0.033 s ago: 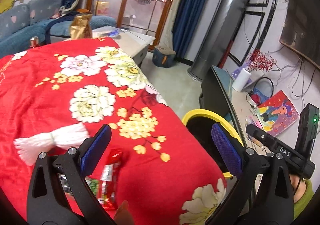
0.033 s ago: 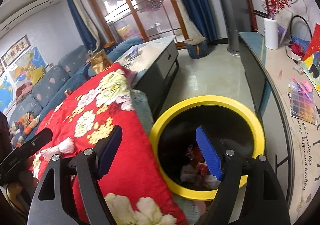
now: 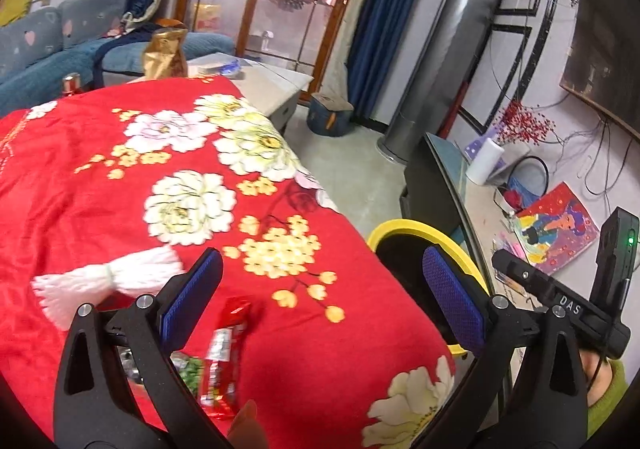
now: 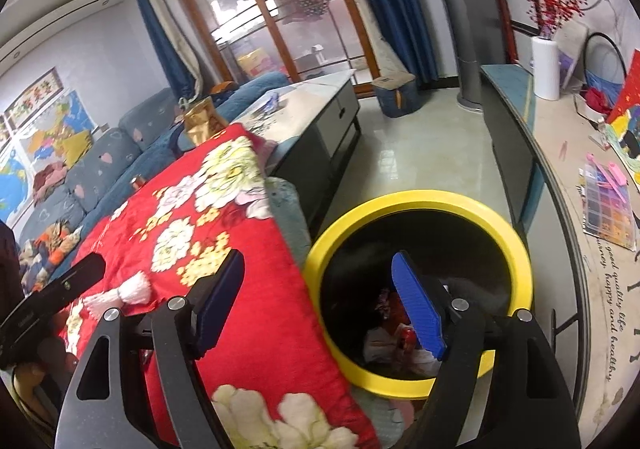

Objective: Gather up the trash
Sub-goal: 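Move both open tools back over the remaining trash on the bed, then grasp the white plastic bundle with the left tool while the right tool grasps the black-green snack packet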

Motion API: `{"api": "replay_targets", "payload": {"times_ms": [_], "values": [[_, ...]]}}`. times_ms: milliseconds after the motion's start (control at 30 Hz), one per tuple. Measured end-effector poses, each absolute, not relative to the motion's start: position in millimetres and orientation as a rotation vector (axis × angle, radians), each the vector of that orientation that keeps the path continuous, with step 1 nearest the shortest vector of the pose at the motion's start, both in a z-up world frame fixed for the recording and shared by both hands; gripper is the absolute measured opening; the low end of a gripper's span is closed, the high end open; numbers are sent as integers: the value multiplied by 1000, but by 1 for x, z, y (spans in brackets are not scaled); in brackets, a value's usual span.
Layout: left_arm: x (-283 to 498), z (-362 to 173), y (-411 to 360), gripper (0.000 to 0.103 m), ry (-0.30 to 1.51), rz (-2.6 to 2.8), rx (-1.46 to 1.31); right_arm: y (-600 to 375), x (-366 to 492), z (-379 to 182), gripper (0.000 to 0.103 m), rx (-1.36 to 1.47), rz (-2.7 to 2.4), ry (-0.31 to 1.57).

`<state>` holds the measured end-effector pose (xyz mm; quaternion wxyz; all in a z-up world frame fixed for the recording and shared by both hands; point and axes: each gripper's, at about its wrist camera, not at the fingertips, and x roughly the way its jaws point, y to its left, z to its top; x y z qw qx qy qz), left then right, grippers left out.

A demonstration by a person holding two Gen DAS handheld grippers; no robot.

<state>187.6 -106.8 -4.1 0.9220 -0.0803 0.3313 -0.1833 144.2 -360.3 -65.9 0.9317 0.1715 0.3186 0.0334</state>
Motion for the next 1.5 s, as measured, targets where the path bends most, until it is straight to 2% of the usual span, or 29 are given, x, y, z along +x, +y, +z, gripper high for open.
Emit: {"api": "replay_targets", "payload": {"times_ms": [1500], "values": [[159,-13,62,92,633,-100,-363,-160,132,-68,74,102,469,760]]}}
